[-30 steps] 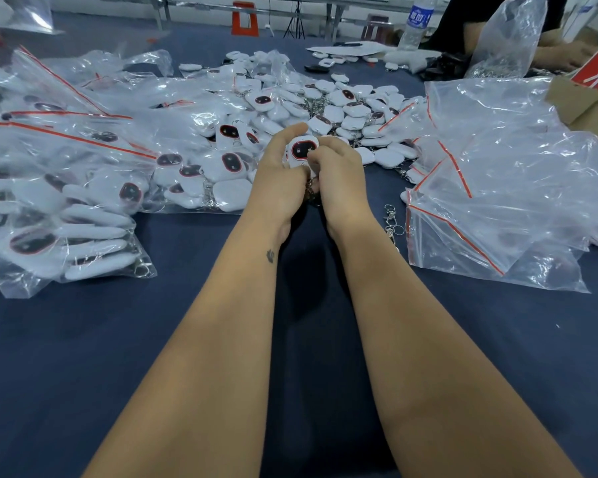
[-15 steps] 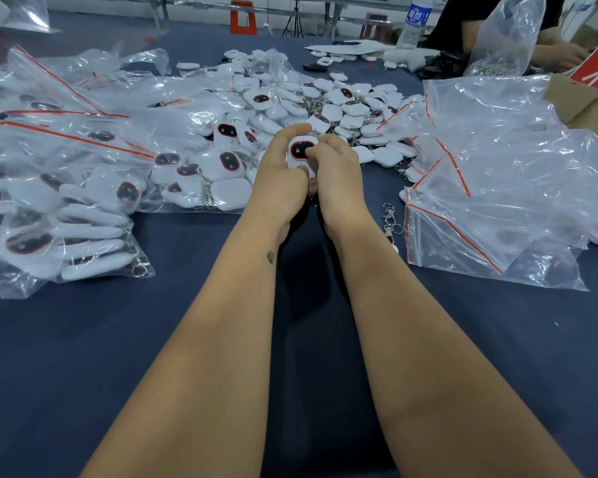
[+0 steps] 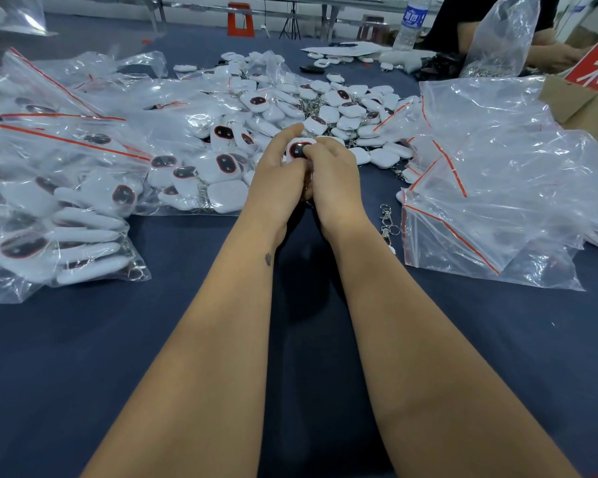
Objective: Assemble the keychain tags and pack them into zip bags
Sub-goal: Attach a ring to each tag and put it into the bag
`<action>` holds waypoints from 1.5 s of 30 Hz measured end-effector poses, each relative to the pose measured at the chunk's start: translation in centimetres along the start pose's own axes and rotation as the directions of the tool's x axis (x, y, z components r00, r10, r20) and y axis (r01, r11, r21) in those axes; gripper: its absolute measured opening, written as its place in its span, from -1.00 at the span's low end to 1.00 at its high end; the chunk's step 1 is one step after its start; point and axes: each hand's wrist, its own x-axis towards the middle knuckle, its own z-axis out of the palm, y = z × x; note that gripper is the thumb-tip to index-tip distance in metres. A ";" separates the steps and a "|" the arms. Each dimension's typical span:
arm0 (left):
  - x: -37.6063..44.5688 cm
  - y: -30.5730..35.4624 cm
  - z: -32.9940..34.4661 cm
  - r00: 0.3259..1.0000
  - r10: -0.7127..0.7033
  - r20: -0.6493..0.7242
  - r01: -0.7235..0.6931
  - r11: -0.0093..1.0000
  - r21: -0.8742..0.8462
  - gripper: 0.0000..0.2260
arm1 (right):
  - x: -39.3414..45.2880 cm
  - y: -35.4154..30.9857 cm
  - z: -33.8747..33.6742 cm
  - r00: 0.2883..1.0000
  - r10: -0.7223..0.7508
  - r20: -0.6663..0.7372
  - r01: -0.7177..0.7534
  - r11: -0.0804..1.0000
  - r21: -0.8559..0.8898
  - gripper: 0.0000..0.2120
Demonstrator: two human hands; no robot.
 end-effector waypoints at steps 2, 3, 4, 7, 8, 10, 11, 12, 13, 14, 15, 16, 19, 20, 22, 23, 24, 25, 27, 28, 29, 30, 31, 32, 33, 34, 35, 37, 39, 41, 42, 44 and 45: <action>0.2 0.1 0.0 1.000 -0.019 -0.014 0.018 1.000 -0.016 -0.61 | 0.0 0.1 0.1 1.000 -0.002 0.002 0.002 1.000 0.004 -0.90; 0.2 0.2 0.0 1.000 -0.020 -0.015 0.020 0.999 -0.030 -0.62 | 0.0 0.1 0.2 1.000 -0.002 0.011 0.002 1.000 0.006 -0.88; 0.3 0.2 0.0 1.000 -0.014 -0.013 0.013 0.998 -0.056 -0.66 | 0.1 0.1 0.2 1.000 -0.004 0.024 0.004 1.000 0.006 -0.86; 0.2 0.2 -0.1 1.000 0.007 0.004 -0.007 0.991 -0.134 -0.73 | 0.2 0.2 0.2 0.999 -0.013 0.050 0.013 1.000 -0.006 -0.84; 0.2 0.3 0.0 1.000 0.007 0.003 -0.007 0.990 -0.141 -0.74 | 0.2 0.1 0.1 0.999 -0.010 0.053 0.011 1.000 -0.013 -0.84; 0.2 0.3 0.0 1.000 -0.004 -0.017 0.001 0.989 -0.145 -0.74 | 0.3 0.2 0.1 0.998 -0.004 0.057 0.006 1.000 -0.021 -0.85; 0.2 0.3 0.0 0.999 -0.014 -0.029 0.009 0.989 -0.147 -0.74 | 0.3 0.2 0.1 0.998 -0.002 0.061 0.003 1.000 -0.020 -0.85; 0.2 0.3 0.1 0.999 -0.024 -0.043 0.017 0.988 -0.152 -0.74 | 0.3 0.2 0.2 0.998 0.000 0.064 0.002 1.000 -0.018 -0.85; 0.1 0.4 0.1 0.998 -0.032 -0.055 0.023 0.987 -0.161 -0.75 | 0.3 0.2 0.2 0.998 0.000 0.065 0.001 1.000 -0.019 -0.85; 0.1 0.4 0.1 0.997 -0.037 -0.062 0.026 0.984 -0.175 -0.76 | 0.3 0.2 0.3 0.998 -0.003 0.066 0.004 1.000 -0.019 -0.85; 0.1 0.5 0.1 0.997 -0.040 -0.069 0.026 0.981 -0.190 -0.77 | 0.2 0.2 0.3 0.998 -0.008 0.068 0.009 1.000 -0.024 -0.85; 0.1 0.5 0.1 0.996 -0.043 -0.077 0.026 0.979 -0.203 -0.78 | 0.2 0.2 0.3 0.997 -0.013 0.071 0.015 0.999 -0.030 -0.86; 0.0 0.6 0.0 0.993 -0.055 -0.101 0.030 0.972 -0.234 -0.74 | 0.1 0.1 0.3 0.996 -0.020 0.090 0.024 0.998 -0.051 -0.85; -0.1 0.6 0.0 0.993 -0.055 -0.105 0.027 0.968 -0.250 -0.73 | 0.0 0.1 0.3 0.995 -0.023 0.099 0.028 0.998 -0.052 -0.84; -0.2 0.7 0.0 0.993 -0.046 -0.107 0.015 0.962 -0.274 -0.75 | -0.2 0.0 0.3 0.994 -0.031 0.107 0.037 0.998 -0.047 -0.82; -0.2 0.8 0.0 0.993 -0.041 -0.112 0.009 0.962 -0.273 -0.76 | -0.2 -0.2 0.2 0.994 -0.031 0.104 0.035 0.999 -0.035 -0.82; -0.2 0.8 0.0 0.992 -0.036 -0.119 0.003 0.965 -0.262 -0.79 | -0.3 -0.3 0.2 0.995 -0.024 0.097 0.026 1.000 -0.013 -0.85; -0.2 0.8 0.0 0.992 -0.030 -0.125 -0.001 0.971 -0.240 -0.83 | -0.3 -0.4 0.1 0.996 -0.015 0.093 0.014 1.000 0.011 -0.88; -0.3 0.6 0.1 0.991 -0.020 -0.136 -0.006 0.982 -0.190 -0.91 | -0.3 -0.6 0.0 0.996 0.000 0.089 -0.004 0.999 0.050 -0.92; -0.3 0.5 0.1 0.989 -0.016 -0.147 -0.010 0.985 -0.171 -0.93 | -0.4 -0.7 -0.1 0.996 0.001 0.087 -0.006 0.998 0.062 -0.92; -0.3 0.4 0.1 0.987 -0.010 -0.160 -0.016 0.987 -0.159 -0.93 | -0.4 -0.7 -0.1 0.996 -0.003 0.086 -0.003 0.998 0.068 -0.92; -0.3 0.3 0.0 0.985 -0.003 -0.171 -0.024 0.987 -0.156 -0.93 | -0.4 -0.7 0.0 0.996 -0.007 0.086 0.002 0.998 0.067 -0.91; -0.3 0.3 0.0 0.984 0.005 -0.178 -0.033 0.987 -0.156 -0.92 | -0.4 -0.7 0.0 0.996 -0.012 0.088 0.006 0.998 0.063 -0.90; -0.2 0.2 0.0 0.984 0.012 -0.180 -0.040 0.988 -0.151 -0.92 | -0.4 -0.7 0.0 0.996 -0.015 0.089 0.010 0.998 0.058 -0.89; -0.2 0.2 0.0 0.984 0.019 -0.179 -0.045 0.989 -0.142 -0.91 | -0.3 -0.7 0.0 0.996 -0.019 0.088 0.014 0.998 0.059 -0.89; -0.2 0.2 0.1 0.984 0.025 -0.174 -0.048 0.990 -0.132 -0.91 | -0.3 -0.6 0.0 0.996 -0.017 0.082 0.011 0.998 0.067 -0.88; -0.2 0.2 0.1 0.985 0.029 -0.168 -0.050 0.991 -0.123 -0.90 | -0.3 -0.6 0.0 0.997 -0.003 0.075 -0.003 0.996 0.085 -0.87; -0.3 0.2 0.2 0.988 0.037 -0.149 -0.054 0.992 -0.111 -0.89 | -0.3 -0.7 -0.2 0.996 0.045 0.072 -0.055 0.989 0.138 -0.83; -0.4 0.2 0.3 0.992 0.043 -0.123 -0.059 0.991 -0.124 -0.89 | -0.3 -0.8 -0.3 0.994 0.077 0.077 -0.091 0.977 0.194 -0.79; -0.5 0.3 0.4 0.994 0.045 -0.099 -0.061 0.985 -0.160 -0.88 | -0.2 -0.8 -0.3 0.993 0.095 0.069 -0.108 0.970 0.218 -0.82; -0.5 0.3 0.5 0.995 0.042 -0.094 -0.058 0.983 -0.174 -0.87 | -0.2 -0.7 -0.3 0.993 0.102 0.064 -0.114 0.967 0.229 -0.84; -0.5 0.3 0.6 0.994 0.033 -0.102 -0.051 0.984 -0.173 -0.85 | -0.2 -0.7 -0.2 0.992 0.112 0.060 -0.124 0.958 0.259 -0.88; -0.4 0.3 0.6 0.993 0.030 -0.110 -0.048 0.986 -0.161 -0.84 | -0.2 -0.7 -0.2 0.992 0.113 0.055 -0.124 0.956 0.267 -0.90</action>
